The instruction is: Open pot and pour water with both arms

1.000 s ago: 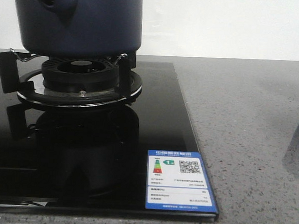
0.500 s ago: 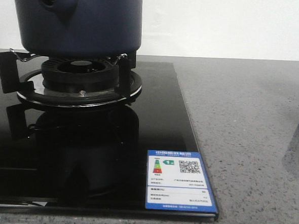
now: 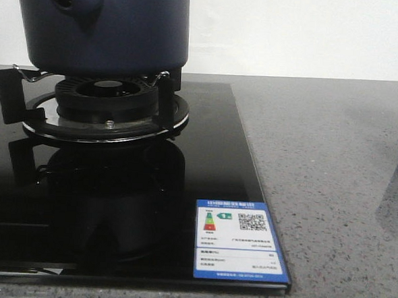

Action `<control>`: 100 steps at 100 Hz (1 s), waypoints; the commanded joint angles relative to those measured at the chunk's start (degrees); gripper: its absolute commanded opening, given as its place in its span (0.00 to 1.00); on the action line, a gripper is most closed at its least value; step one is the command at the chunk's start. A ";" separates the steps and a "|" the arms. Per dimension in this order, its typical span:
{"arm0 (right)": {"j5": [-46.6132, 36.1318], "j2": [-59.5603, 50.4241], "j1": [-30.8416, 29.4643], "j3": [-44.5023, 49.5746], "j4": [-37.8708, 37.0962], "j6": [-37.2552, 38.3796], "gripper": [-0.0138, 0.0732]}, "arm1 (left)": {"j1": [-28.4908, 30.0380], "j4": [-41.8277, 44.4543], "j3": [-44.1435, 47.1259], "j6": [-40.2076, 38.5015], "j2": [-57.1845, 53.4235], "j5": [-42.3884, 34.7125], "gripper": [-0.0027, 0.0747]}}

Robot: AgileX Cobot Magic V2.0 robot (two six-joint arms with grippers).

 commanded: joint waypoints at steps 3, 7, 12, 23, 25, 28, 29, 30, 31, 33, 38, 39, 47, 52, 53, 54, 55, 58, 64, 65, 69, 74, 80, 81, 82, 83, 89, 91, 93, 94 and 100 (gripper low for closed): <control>-5.28 1.72 -0.46 -2.49 -0.05 -0.72 0.80 | 0.03 0.02 -2.10 0.15 -1.18 -5.89 0.48; -5.28 2.50 -0.46 -2.86 -0.05 -0.72 0.82 | 0.03 0.02 -2.10 0.15 -1.18 -5.89 0.48; -5.59 3.36 -0.46 -3.24 -0.05 -0.72 0.84 | 0.03 0.02 -2.10 0.15 -1.18 -5.89 0.48; -5.69 5.34 -0.46 -3.98 -0.05 -0.62 0.87 | 0.03 0.02 -2.10 0.15 -1.18 -5.89 0.48; -5.83 5.66 -0.46 -4.11 -0.05 -0.62 0.86 | 0.03 0.02 -2.10 0.15 -1.18 -5.89 0.48; -5.83 6.27 -0.46 -4.25 -0.05 -0.62 0.86 | 0.03 0.02 -2.10 0.15 -1.18 -5.89 0.48; -5.91 6.38 -0.46 -4.36 -0.05 -0.62 0.86 | 0.03 0.02 -2.10 0.15 -1.18 -5.89 0.48; -5.91 6.50 -0.46 -4.41 -0.05 -0.62 0.86 | 0.03 0.02 -2.10 0.15 -1.18 -5.89 0.48; -5.91 6.69 -0.46 -4.52 -0.05 -0.62 0.86 | 0.03 0.02 -2.10 0.15 -1.18 -5.89 0.48; -5.91 6.99 -0.46 -4.65 -0.05 -0.62 0.86 | 0.03 0.02 -2.10 0.15 -1.18 -5.89 0.48; -5.96 7.64 -0.46 -5.02 -0.05 -0.62 0.86 | 0.03 0.02 -2.10 0.15 -1.18 -5.89 0.48; -6.06 7.66 -0.46 -5.10 -0.05 -0.62 0.86 | 0.03 0.02 -2.10 0.15 -1.18 -5.89 0.48; -6.86 8.74 -0.46 -5.68 -0.05 -0.62 0.86 | 0.03 0.02 -2.10 0.15 -1.18 -5.89 0.48; -7.67 9.19 -0.46 -5.96 -0.05 -0.62 0.86 | 0.03 0.02 -2.10 0.15 -1.18 -5.89 0.48; -7.66 9.29 -0.46 -6.05 -0.05 -0.62 0.86 | 0.03 0.02 -2.10 0.15 -1.18 -5.89 0.48; -7.66 9.31 -0.46 -6.22 -0.05 -0.62 0.86 | 0.03 0.02 -2.10 0.15 -1.18 -5.89 0.48; -7.81 9.44 -0.46 -6.37 -0.05 -0.62 0.86 | 0.03 0.02 -2.10 0.15 -1.18 -5.89 0.48; -7.94 9.64 -0.46 -6.66 -0.05 -0.62 0.86 | 0.03 0.02 -2.10 0.15 -1.18 -5.89 0.48; -7.82 10.53 -0.46 -7.48 -0.05 -0.62 0.86 | 0.03 0.02 -2.10 0.15 -1.18 -6.00 0.48; -7.83 10.65 -0.46 -7.55 -0.05 -0.62 0.86 | 0.03 0.02 -2.10 0.15 -1.18 -6.00 0.48; -8.09 11.31 -0.46 -8.02 -0.05 -0.62 0.86 | 0.03 0.02 -2.10 0.15 -1.18 -6.20 0.48; -8.18 12.25 -0.46 -8.44 -0.05 -0.62 0.86 | 0.03 0.02 -2.10 0.15 -1.18 -6.23 0.48; -8.65 13.46 -0.46 -8.88 -0.05 -0.62 0.86 | 0.03 0.02 -2.10 0.15 -1.18 -6.23 0.48; -8.77 13.57 -0.46 -8.98 -0.05 -0.62 0.86 | 0.03 0.02 -2.10 0.15 -1.18 -6.23 0.48; -8.77 13.86 -0.46 -8.99 -0.05 -0.62 0.86 | 0.03 0.02 -2.10 0.15 -1.18 -6.23 0.48; -8.77 14.02 -0.46 -9.11 -0.05 -0.62 0.86 | 0.03 0.02 -2.10 0.15 -1.18 -6.23 0.48; -8.87 15.15 -0.46 -9.48 -0.05 -0.62 0.86 | 0.03 0.02 -2.10 0.15 -1.18 -6.23 0.48; -8.87 15.43 -0.46 -9.48 -0.05 -0.62 0.86 | 0.03 0.02 -2.10 0.15 -1.18 -6.23 0.48; -9.03 15.54 -0.46 -9.48 -0.05 -0.62 0.86 | 0.03 0.02 -2.10 0.15 -1.18 -6.23 0.48; -9.03 15.55 -0.46 -9.48 -0.05 -0.62 0.85 | 0.03 0.02 -2.10 0.15 -1.18 -6.23 0.48; -9.03 15.64 -0.46 -9.48 -0.05 -0.62 0.84 | 0.03 0.02 -2.10 0.15 -1.18 -6.23 0.48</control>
